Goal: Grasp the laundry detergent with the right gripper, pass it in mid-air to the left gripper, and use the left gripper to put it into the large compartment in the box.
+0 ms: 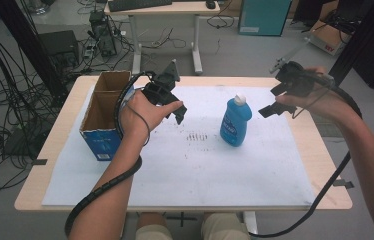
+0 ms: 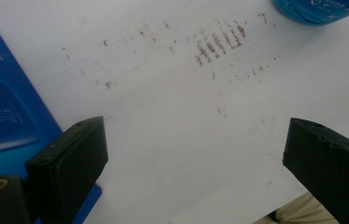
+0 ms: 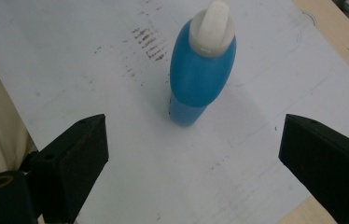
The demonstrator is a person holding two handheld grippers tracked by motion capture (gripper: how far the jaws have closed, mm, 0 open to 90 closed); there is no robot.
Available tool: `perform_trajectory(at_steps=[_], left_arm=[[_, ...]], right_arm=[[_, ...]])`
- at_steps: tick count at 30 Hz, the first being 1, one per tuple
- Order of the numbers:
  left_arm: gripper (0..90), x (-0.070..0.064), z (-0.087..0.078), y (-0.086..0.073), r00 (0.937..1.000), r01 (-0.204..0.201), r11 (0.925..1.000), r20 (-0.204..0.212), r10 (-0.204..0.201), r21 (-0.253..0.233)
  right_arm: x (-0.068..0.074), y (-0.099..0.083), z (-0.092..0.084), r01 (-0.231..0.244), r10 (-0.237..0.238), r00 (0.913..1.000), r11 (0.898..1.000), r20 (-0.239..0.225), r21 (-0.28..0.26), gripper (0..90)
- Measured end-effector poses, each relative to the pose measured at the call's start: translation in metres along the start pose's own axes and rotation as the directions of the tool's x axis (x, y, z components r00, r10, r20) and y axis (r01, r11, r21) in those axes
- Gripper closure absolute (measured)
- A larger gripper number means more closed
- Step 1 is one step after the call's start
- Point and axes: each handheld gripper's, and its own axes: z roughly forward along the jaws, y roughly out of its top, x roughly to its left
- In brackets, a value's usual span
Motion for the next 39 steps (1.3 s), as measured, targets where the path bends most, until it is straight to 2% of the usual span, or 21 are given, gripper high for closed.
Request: perform_trajectory(at_steps=[5,7,9,10,17,24,30,35,39], left_arm=[[7.0,0.0,0.001,0.0,0.9999,-0.01,0.9999,0.003,0.01,-0.008],[7.0,0.001,0.002,-0.001,1.0,-0.008,0.9999,0.005,0.008,-0.008],[7.0,0.001,0.002,-0.001,0.9999,-0.013,0.9999,0.006,0.014,-0.009],[7.0,0.002,0.003,-0.002,0.9999,-0.015,0.9998,0.006,0.015,-0.01],[6.9,0.004,0.006,-0.003,0.9998,-0.016,0.9999,0.01,0.016,-0.006],[6.9,0.005,0.01,-0.004,0.9997,-0.021,0.9998,0.011,0.021,-0.007],[6.8,0.005,0.012,-0.002,0.9997,-0.024,0.9997,0.01,0.024,-0.004],[6.8,0.004,0.015,-0.001,0.9995,-0.028,0.9996,0.014,0.028,-0.001],[6.8,0.004,0.015,-0.001,0.9994,-0.032,0.9995,0.016,0.032,-0.002]], right_arm=[[-0.002,-0.021,0.012,-0.039,0.039,0.9992,0.998,-0.003,-0.043,7.3],[-0.003,-0.029,0.018,-0.03,0.03,0.9995,0.998,0.0,-0.062,6.7],[-0.002,-0.036,0.024,-0.052,0.052,0.9987,0.996,-0.001,-0.072,6.5],[-0.003,-0.039,0.027,-0.047,0.047,0.9989,0.996,-0.001,-0.077,6.4],[-0.004,-0.057,0.045,-0.065,0.065,0.9979,0.985,-0.003,-0.158,5.5],[-0.005,-0.067,0.06,-0.078,0.08,0.9968,0.972,0.0,-0.22,5.2],[-0.004,-0.072,0.076,-0.066,0.069,0.9976,0.968,0.003,-0.244,3.9],[-0.002,-0.072,0.088,-0.085,0.089,0.996,0.958,0.001,-0.274,2.7],[-0.001,-0.072,0.099,-0.093,0.099,0.9951,0.954,0.006,-0.286,2.7]])
